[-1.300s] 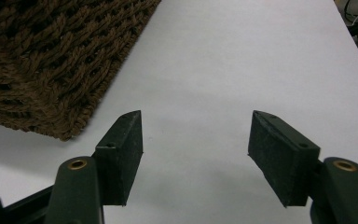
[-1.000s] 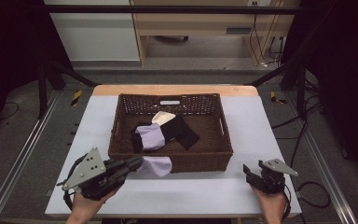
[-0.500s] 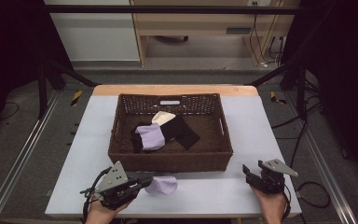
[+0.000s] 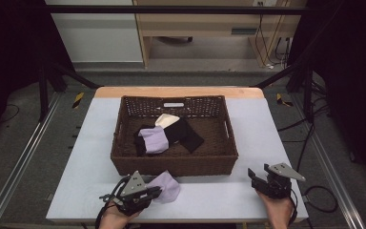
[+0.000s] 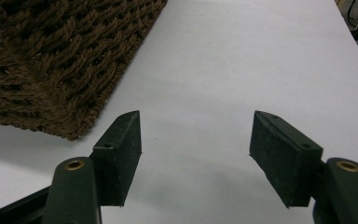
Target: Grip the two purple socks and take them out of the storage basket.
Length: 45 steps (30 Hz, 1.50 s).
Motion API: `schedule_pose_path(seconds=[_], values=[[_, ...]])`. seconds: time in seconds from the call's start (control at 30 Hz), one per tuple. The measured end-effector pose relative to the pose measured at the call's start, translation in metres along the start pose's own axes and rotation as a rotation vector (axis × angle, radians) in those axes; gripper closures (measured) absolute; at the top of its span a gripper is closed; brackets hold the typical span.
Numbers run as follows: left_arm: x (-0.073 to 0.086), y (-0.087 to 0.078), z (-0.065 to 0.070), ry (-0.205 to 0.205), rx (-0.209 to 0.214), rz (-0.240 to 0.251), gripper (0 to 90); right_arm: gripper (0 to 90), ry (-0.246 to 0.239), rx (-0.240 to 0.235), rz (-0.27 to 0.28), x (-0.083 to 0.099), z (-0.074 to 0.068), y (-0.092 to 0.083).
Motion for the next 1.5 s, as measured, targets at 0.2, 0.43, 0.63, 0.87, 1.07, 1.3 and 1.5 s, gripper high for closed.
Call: schedule_pose_path(seconds=[0.2,0.43,0.63,0.87,1.07,1.3,1.5], values=[[-0.012,-0.009,-0.001,-0.020,-0.020,0.051,61.4,33.6,0.001,0.003,0.003,0.000,0.001,0.000],[-0.030,-0.025,-0.009,-0.038,-0.070,0.118,50.2,33.0,0.002,0.006,0.012,-0.001,0.002,0.000],[-0.051,-0.044,-0.022,-0.036,-0.120,0.192,46.8,31.8,0.003,0.006,0.020,-0.002,0.002,-0.001],[-0.075,-0.060,-0.044,-0.056,-0.178,0.261,46.8,31.8,-0.002,0.006,0.026,-0.002,0.003,-0.001],[-0.105,-0.069,-0.063,-0.050,-0.225,0.320,46.4,32.5,0.001,0.005,0.026,-0.002,0.004,-0.001],[-0.133,-0.061,-0.096,-0.054,-0.294,0.310,45.9,32.5,0.003,0.009,0.030,-0.002,0.005,0.000],[-0.149,-0.043,-0.119,-0.085,-0.319,0.285,45.7,32.5,0.000,0.007,0.029,-0.003,0.003,0.000]])
Point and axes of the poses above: each handheld gripper's, and its own axes: y roughly forward along the jaws, x roughly out of its underside, z roughly to its right, the point moved 10 cm from there along y, roughly forward along the jaws, and after that the axes turned 8 degrees about z, right-handed, at the moved point
